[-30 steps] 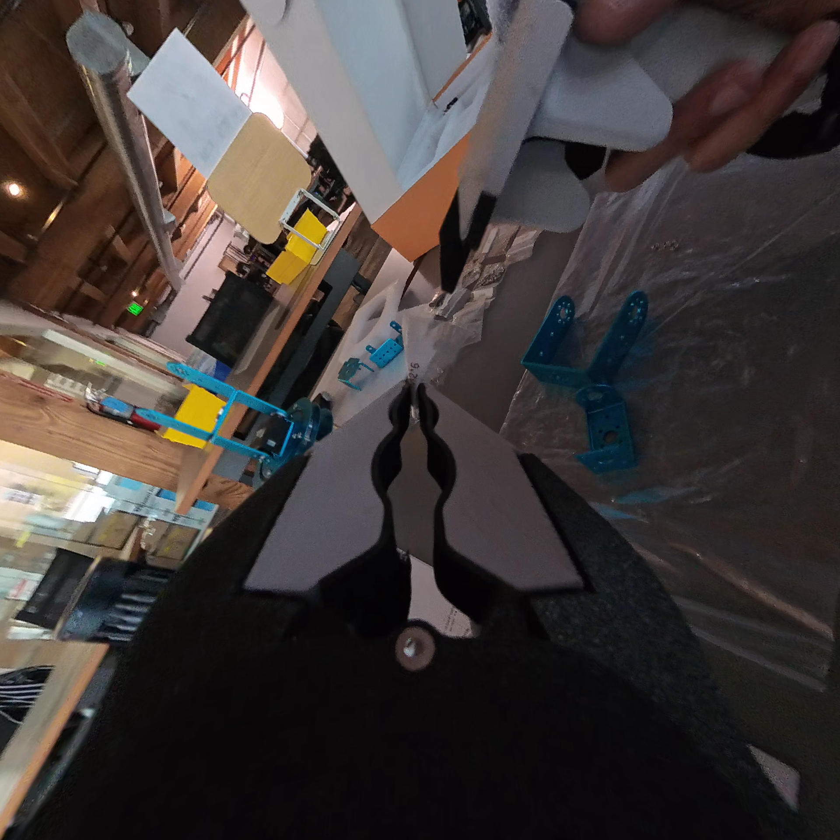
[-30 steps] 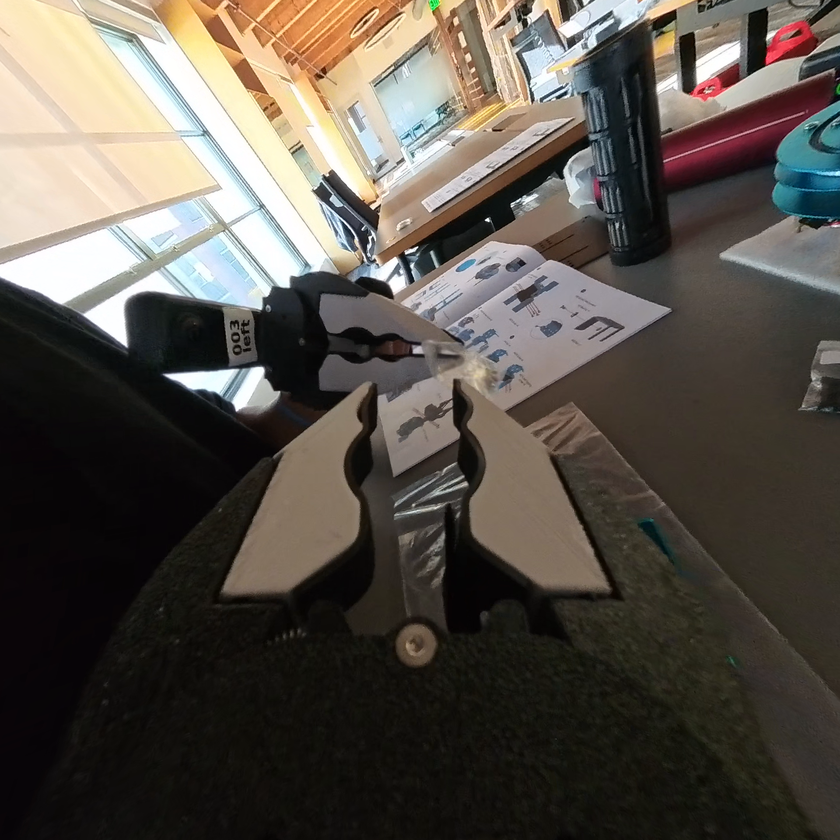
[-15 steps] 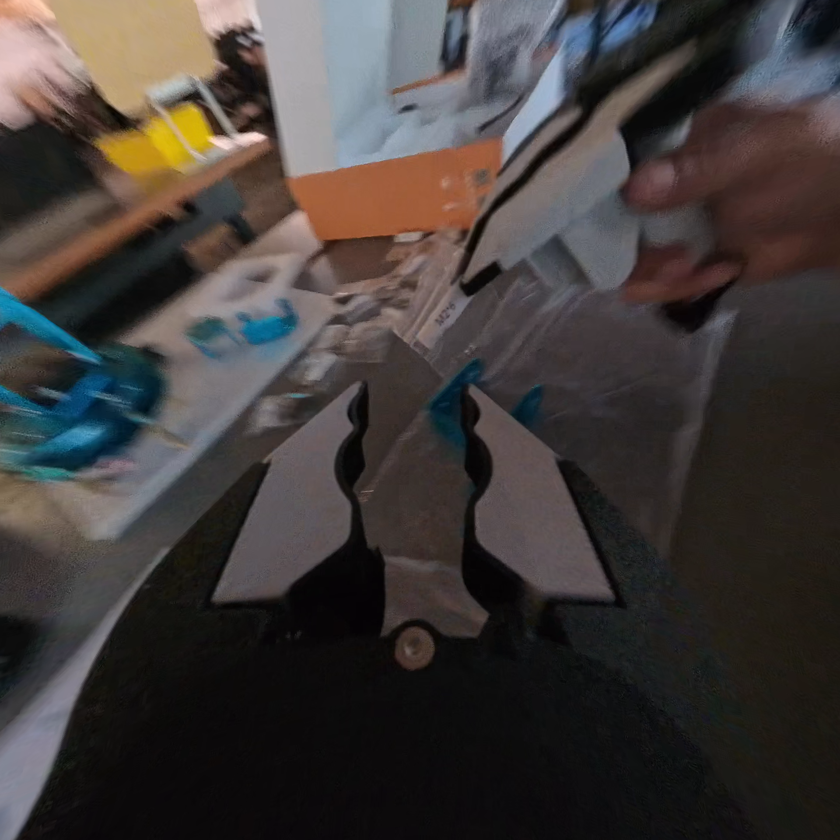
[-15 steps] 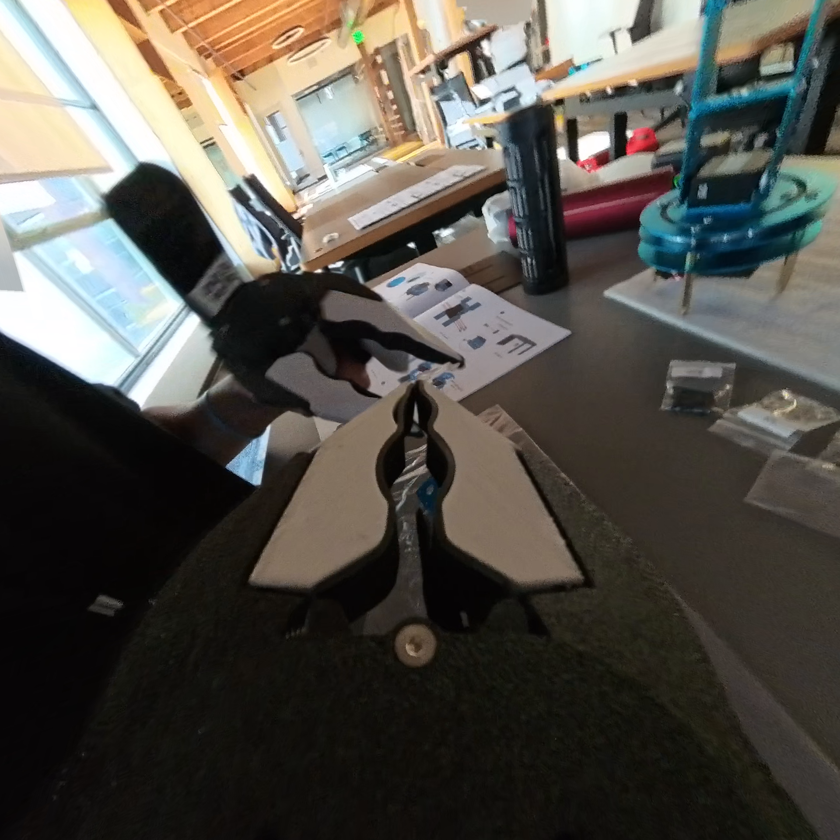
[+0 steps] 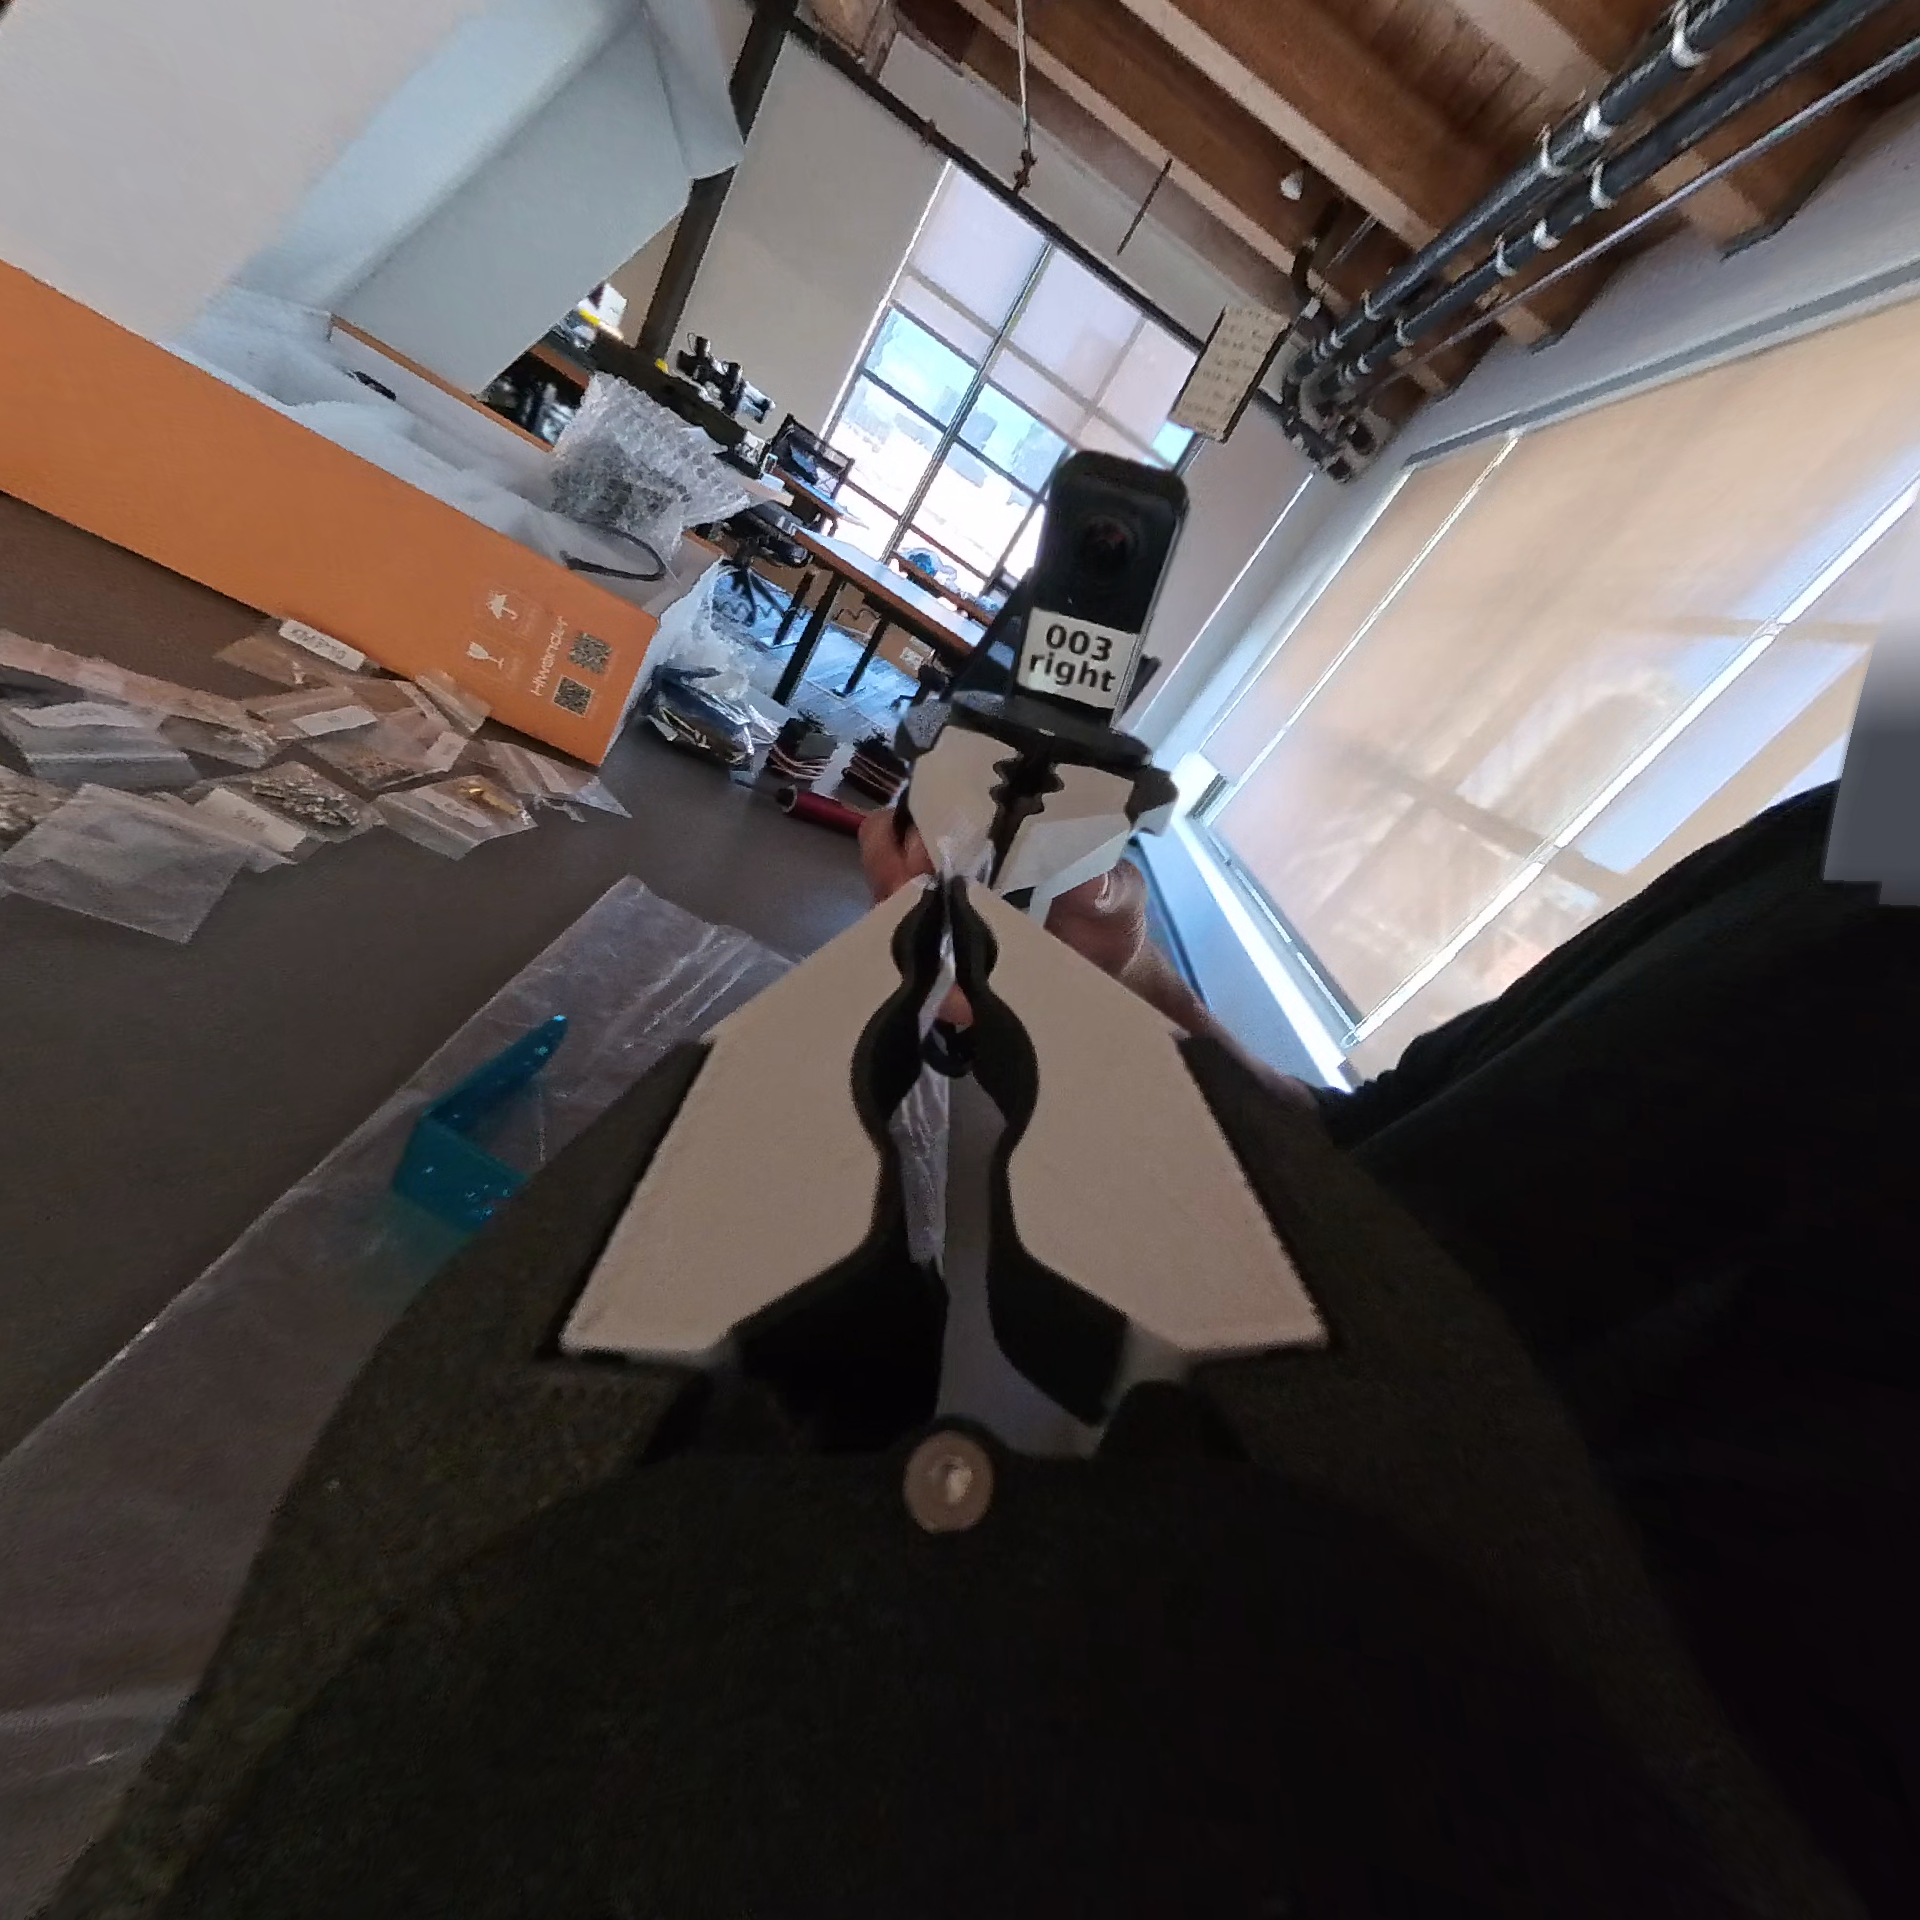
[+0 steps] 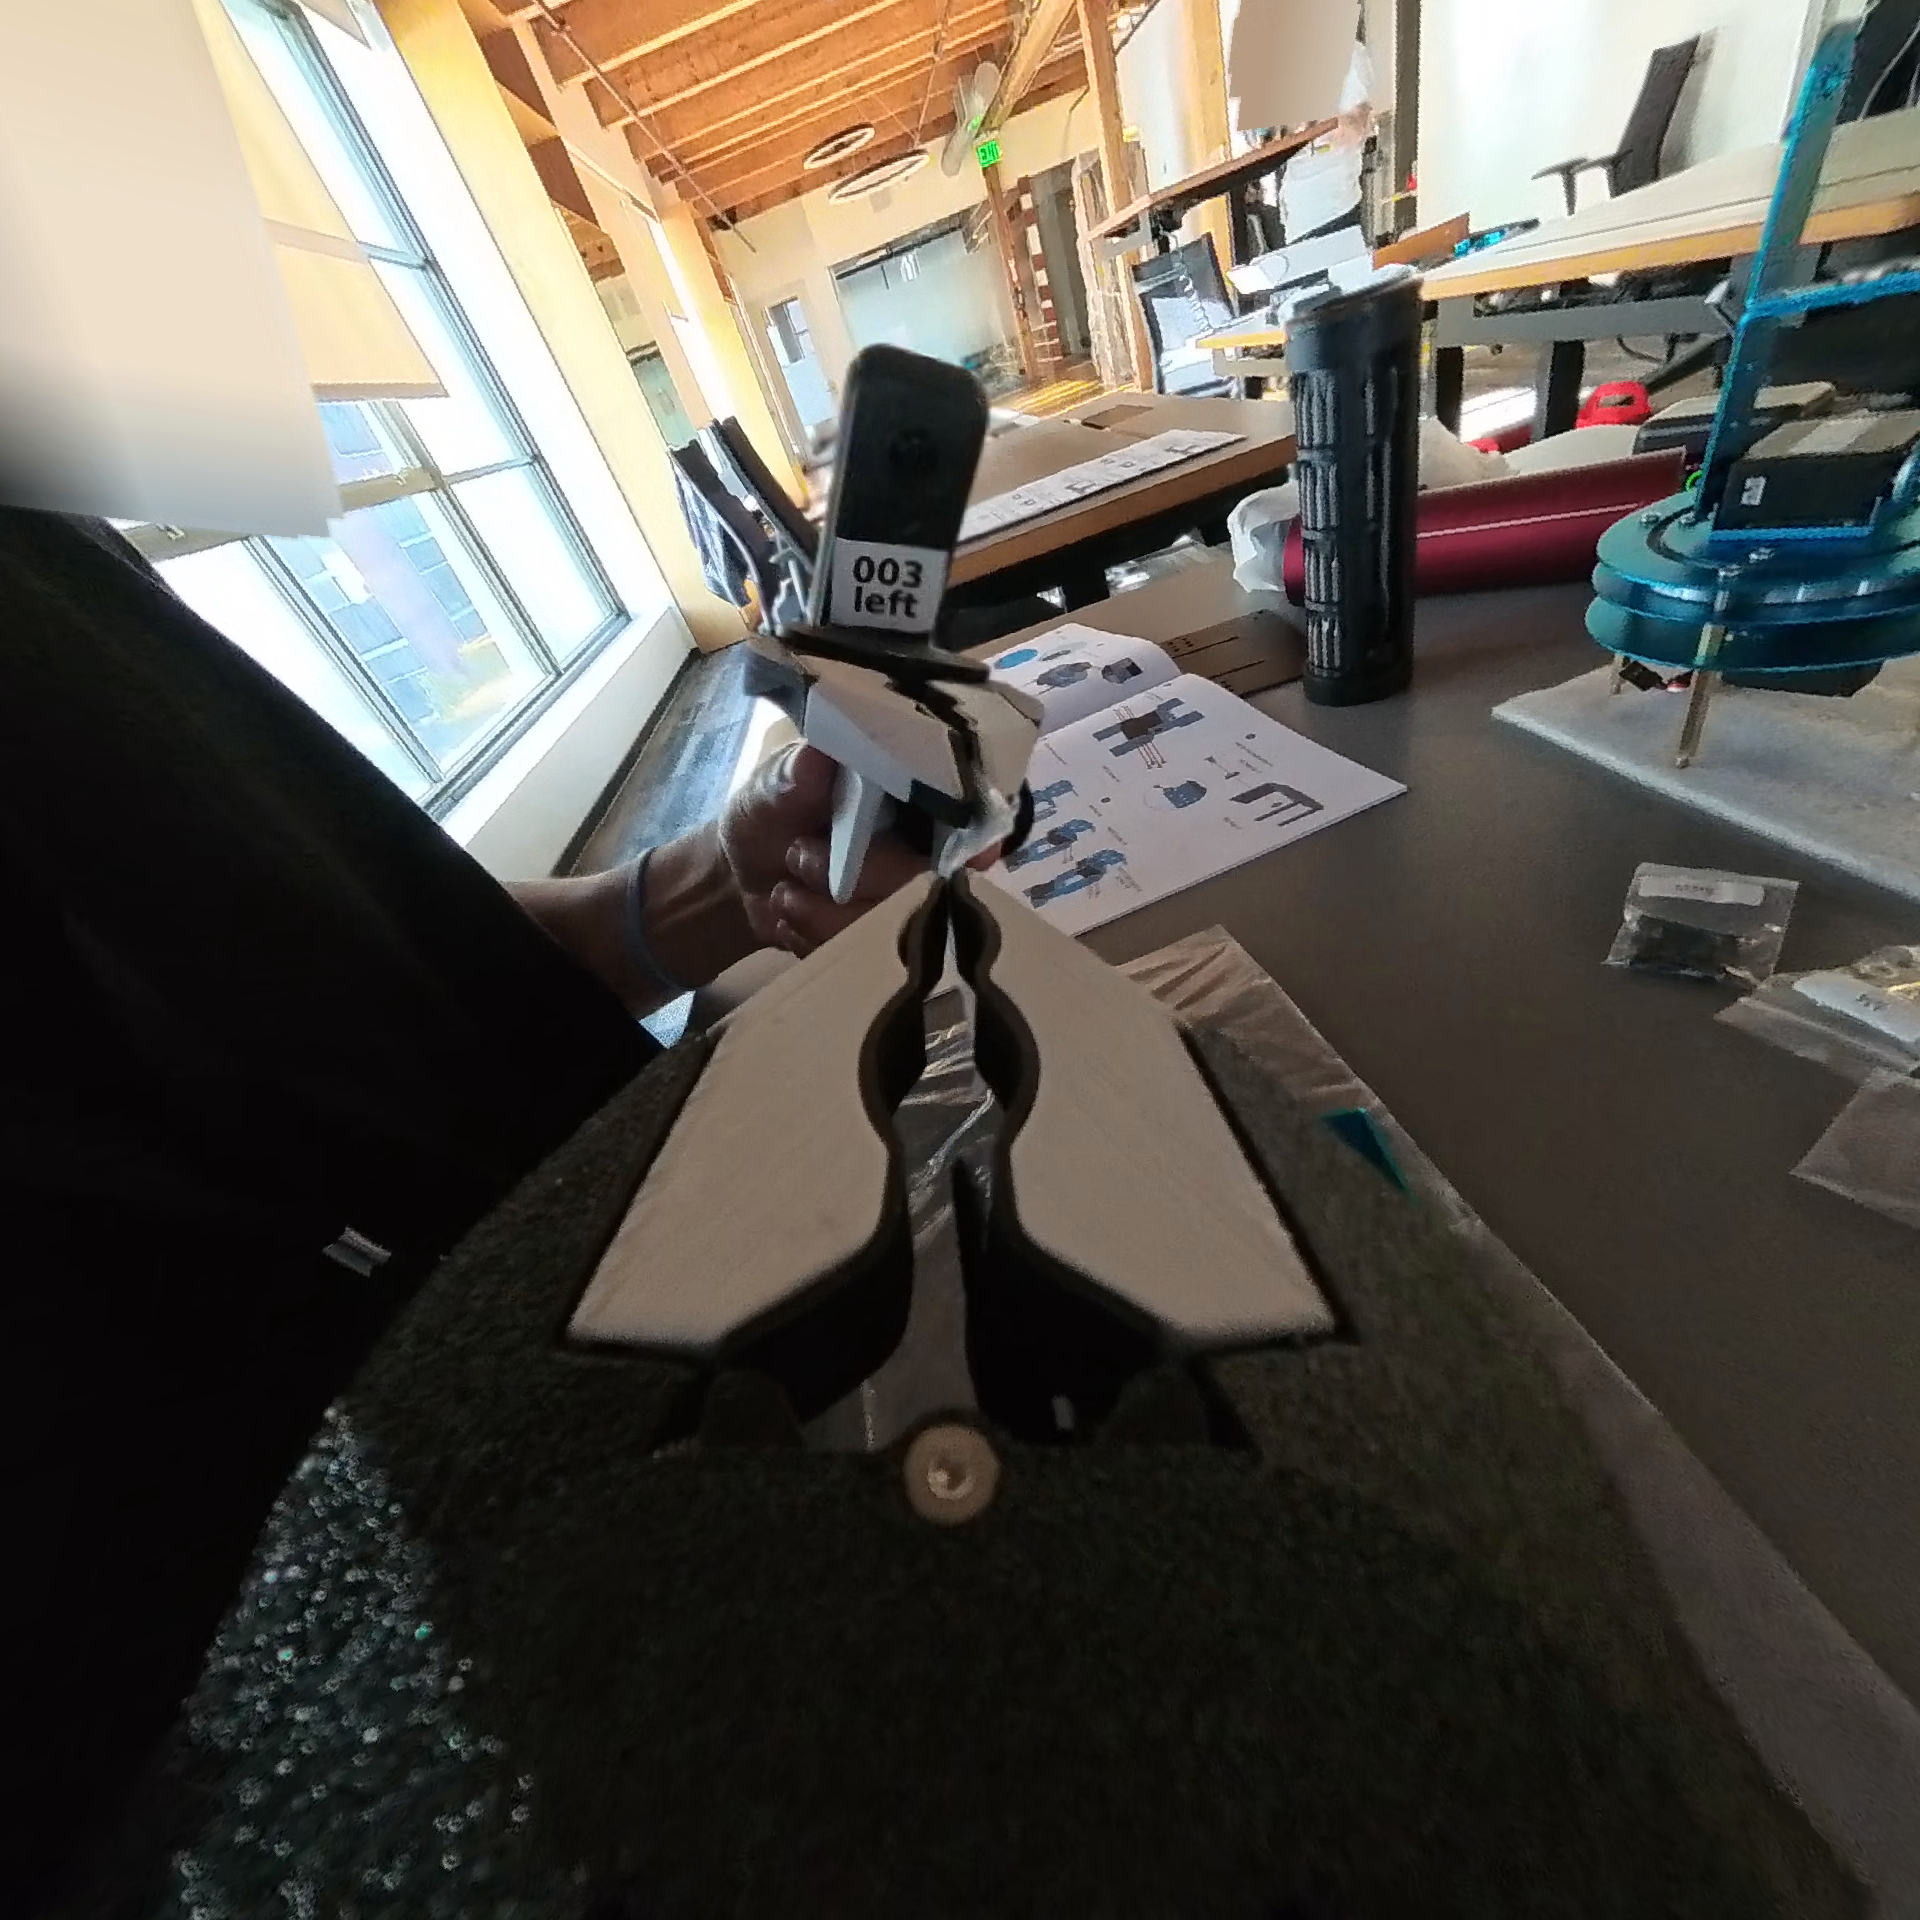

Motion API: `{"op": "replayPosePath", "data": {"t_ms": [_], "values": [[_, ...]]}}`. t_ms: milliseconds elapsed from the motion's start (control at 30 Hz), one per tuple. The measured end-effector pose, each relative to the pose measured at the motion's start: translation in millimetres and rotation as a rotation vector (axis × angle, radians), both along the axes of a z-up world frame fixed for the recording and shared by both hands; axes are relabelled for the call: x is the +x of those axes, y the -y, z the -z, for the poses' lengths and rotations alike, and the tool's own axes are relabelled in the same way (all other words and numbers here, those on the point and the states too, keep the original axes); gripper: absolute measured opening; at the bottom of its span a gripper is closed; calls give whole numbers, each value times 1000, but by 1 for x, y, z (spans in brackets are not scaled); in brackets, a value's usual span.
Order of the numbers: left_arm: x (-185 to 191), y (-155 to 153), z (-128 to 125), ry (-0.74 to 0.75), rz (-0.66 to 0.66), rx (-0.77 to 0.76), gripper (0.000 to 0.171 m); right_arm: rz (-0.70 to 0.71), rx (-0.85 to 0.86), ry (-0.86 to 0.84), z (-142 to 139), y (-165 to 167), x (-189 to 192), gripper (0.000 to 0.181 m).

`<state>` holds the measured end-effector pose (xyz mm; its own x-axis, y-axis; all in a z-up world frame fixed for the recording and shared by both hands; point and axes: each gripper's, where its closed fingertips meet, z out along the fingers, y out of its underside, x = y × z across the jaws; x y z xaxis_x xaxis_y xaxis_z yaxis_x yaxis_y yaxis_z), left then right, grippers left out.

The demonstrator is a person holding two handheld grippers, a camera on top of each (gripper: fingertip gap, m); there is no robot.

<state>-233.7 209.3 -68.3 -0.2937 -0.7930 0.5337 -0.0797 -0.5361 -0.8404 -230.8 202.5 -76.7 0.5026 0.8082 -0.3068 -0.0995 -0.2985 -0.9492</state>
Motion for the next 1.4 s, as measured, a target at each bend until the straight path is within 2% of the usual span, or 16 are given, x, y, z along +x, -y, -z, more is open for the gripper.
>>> {"op": "replayPosePath", "data": {"t_ms": [133,233,333,433,500,667,900,1200,1400], "values": [[0,4,-1,2,1,72,0,4,-24,-29,1,0,4,3],[-2,10,-2,16,9,149,0,-17,-78,-71,-4,0,11,24],[-1,11,1,-5,5,192,0,-41,-77,-60,-9,2,14,16],[-2,10,0,4,6,168,0,-73,-86,60,4,7,5,14],[-1,11,2,-7,5,172,0,-52,-53,75,4,5,3,0],[-2,10,5,-16,-9,156,5,-35,-42,-4,-5,3,9,0],[-2,11,9,-28,-26,197,0,-33,-39,-50,-8,6,10,3],[-1,15,12,-39,-34,239,0,-38,-17,-38,-8,8,6,1],[-3,7,13,-30,-66,225,0,-48,-38,1,4,11,-2,4]]}}
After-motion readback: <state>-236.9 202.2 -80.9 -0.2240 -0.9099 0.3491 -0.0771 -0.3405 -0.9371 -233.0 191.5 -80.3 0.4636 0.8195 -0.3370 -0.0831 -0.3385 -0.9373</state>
